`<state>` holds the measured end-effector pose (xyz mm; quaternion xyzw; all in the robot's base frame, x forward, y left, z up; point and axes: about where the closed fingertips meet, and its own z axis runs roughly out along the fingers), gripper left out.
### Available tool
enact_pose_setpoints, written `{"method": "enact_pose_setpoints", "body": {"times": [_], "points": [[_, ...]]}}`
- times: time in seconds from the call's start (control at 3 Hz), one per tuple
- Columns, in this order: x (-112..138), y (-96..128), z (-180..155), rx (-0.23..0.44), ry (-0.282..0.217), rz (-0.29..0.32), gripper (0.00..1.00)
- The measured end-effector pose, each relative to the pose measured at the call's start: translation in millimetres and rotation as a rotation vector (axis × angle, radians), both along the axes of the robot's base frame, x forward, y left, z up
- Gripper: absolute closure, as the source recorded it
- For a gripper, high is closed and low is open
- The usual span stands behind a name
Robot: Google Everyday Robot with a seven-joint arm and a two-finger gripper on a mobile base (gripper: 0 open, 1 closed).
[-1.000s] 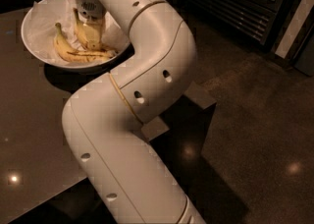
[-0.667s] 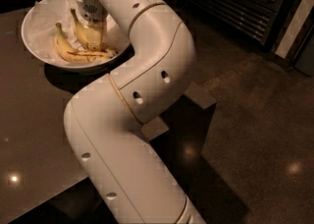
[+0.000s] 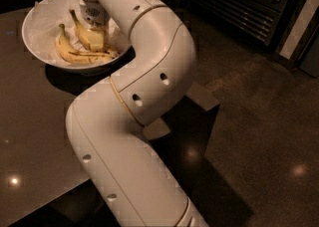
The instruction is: Pick banana from white bowl
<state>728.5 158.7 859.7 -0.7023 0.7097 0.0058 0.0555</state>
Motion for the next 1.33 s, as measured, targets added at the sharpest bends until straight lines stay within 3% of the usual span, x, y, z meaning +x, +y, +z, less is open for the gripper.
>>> {"method": "enact_pose_setpoints", "body": {"times": [0.33, 0.67, 1.0, 1.33], "points": [[0, 0, 0, 0.000, 0.000, 0.000, 0.83], [0, 0, 0, 0.000, 0.000, 0.000, 1.00], [0, 0, 0, 0.000, -0.001, 0.000, 1.00], [17, 4, 24, -0.003, -0.118, -0.037, 1.00]]}}
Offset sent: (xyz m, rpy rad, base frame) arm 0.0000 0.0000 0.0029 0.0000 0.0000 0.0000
